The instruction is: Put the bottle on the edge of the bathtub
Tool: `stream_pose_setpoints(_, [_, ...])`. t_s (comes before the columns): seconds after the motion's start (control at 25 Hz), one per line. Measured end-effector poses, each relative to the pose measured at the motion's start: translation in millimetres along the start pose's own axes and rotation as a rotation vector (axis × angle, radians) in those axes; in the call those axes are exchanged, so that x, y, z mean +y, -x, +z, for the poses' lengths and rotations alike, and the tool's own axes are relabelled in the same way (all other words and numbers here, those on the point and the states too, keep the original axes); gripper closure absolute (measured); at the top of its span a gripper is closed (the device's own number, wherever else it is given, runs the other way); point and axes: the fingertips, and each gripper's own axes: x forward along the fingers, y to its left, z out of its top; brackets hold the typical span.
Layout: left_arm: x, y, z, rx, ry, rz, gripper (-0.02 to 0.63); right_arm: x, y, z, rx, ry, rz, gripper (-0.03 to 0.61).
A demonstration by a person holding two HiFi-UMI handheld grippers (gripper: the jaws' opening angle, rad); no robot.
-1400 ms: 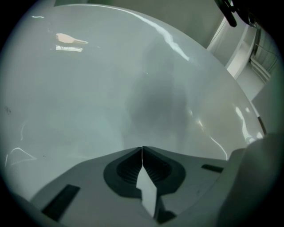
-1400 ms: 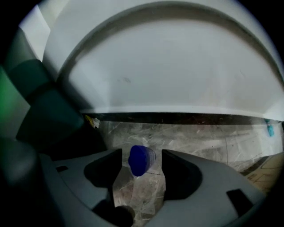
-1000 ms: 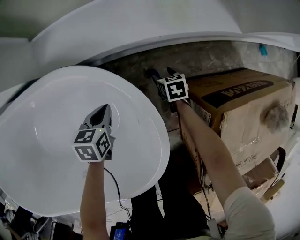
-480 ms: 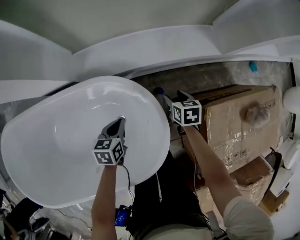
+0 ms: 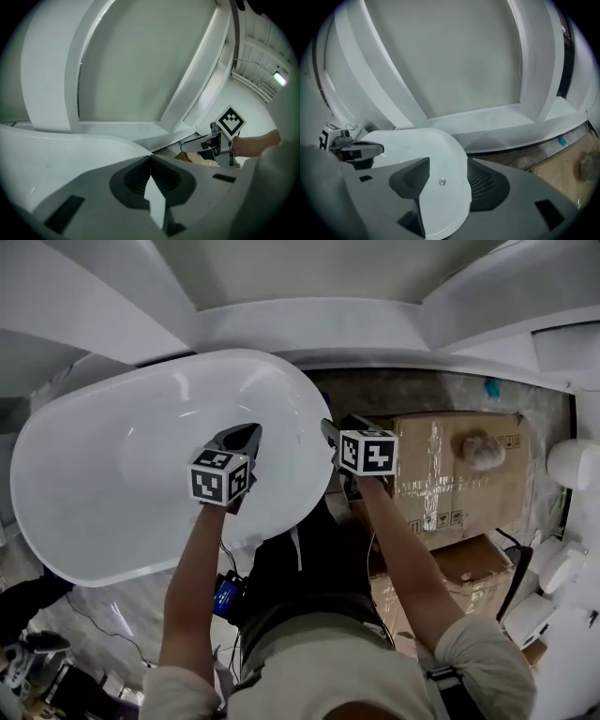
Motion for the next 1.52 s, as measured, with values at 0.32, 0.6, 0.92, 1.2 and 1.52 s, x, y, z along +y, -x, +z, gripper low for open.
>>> stream_pose_setpoints(0.32, [-21.1, 96.9, -7.6, -0.025, 0.045, 0.006, 0.557, 101.8, 55.1, -13.6, 0.049, 0.127, 0.058, 0.543])
stream_pose_setpoints(0.6, [-48.4, 156.0, 11.1, -0.121, 0.023, -0.085, 0.557, 157.0, 97.0, -22.7, 0.047, 0.286, 0.054, 0.551])
stream_pose_setpoints(0.92, [-47.0, 213.4, -11.0, -0.194, 0.077, -0.053, 0.557, 225.6, 123.3, -41.4, 0.037, 0.415, 0.123, 0.551])
stream_pose_setpoints(1.2, [-42.4, 247.8, -26.9, -0.226, 0.087, -0.041, 0.557, 263.4, 134.5, -46.0, 0.005, 0.437, 0.165, 0.551])
stream_pose_setpoints(1.52, [-68.7, 261.6, -19.4, -0.258, 0.004, -0.099, 0.557, 253.4, 161.5, -37.3, -0.088, 0.365, 0.118, 0.551])
